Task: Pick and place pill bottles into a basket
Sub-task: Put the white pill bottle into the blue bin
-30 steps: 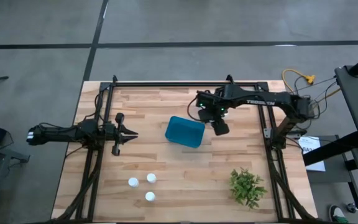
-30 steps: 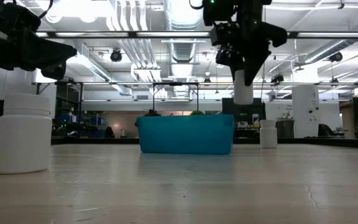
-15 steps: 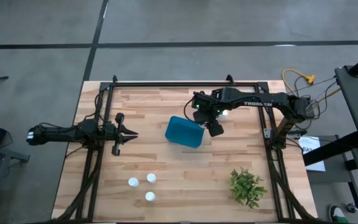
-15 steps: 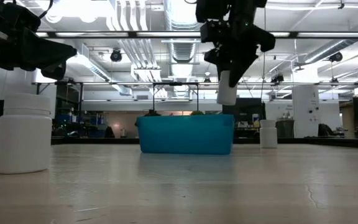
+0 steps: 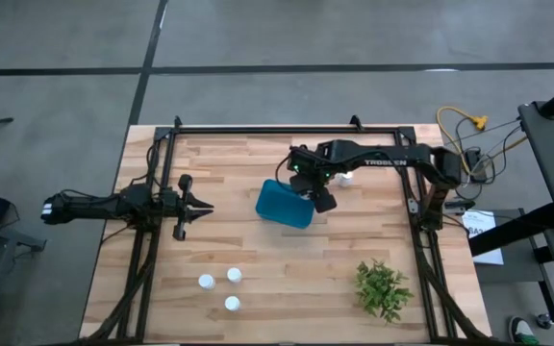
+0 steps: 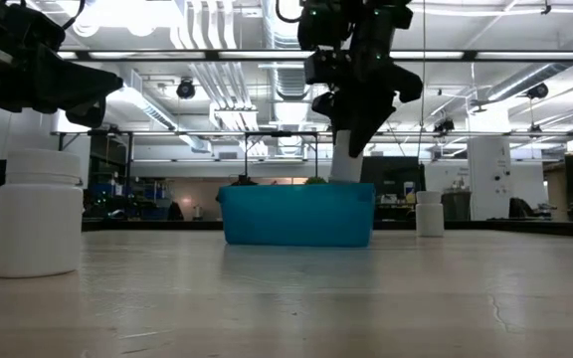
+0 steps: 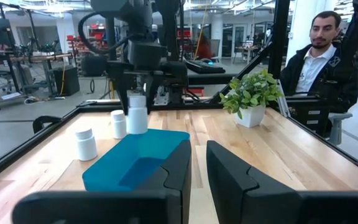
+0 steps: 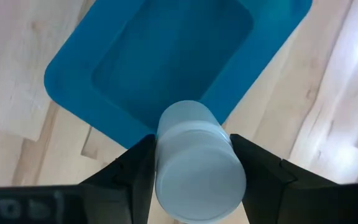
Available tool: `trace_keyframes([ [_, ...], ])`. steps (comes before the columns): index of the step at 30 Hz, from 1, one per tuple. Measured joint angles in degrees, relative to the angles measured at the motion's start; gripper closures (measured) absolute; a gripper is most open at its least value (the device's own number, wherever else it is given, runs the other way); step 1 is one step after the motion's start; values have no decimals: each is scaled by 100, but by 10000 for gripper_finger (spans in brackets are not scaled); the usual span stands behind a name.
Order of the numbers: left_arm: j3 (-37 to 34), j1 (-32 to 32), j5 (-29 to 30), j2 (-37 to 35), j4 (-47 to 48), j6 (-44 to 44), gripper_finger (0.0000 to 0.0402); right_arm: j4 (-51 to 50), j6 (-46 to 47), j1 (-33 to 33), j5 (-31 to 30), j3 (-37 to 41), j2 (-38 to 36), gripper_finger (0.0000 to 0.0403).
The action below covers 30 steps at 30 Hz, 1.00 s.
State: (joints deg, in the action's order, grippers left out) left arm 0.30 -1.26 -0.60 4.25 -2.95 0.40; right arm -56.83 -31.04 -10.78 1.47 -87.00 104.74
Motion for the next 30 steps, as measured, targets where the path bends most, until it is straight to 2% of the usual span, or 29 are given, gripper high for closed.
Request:
trace_keyframes([
  [9,0,-2,0,22,6,0,369,188,23,113,4,13,357,232],
  [20,0,-2,70,94,-2,6,369,272,64,628,-7,22,683,232],
  [30,0,-1,68,96,-4,4,369,354,102,696,-12,24,641,232],
])
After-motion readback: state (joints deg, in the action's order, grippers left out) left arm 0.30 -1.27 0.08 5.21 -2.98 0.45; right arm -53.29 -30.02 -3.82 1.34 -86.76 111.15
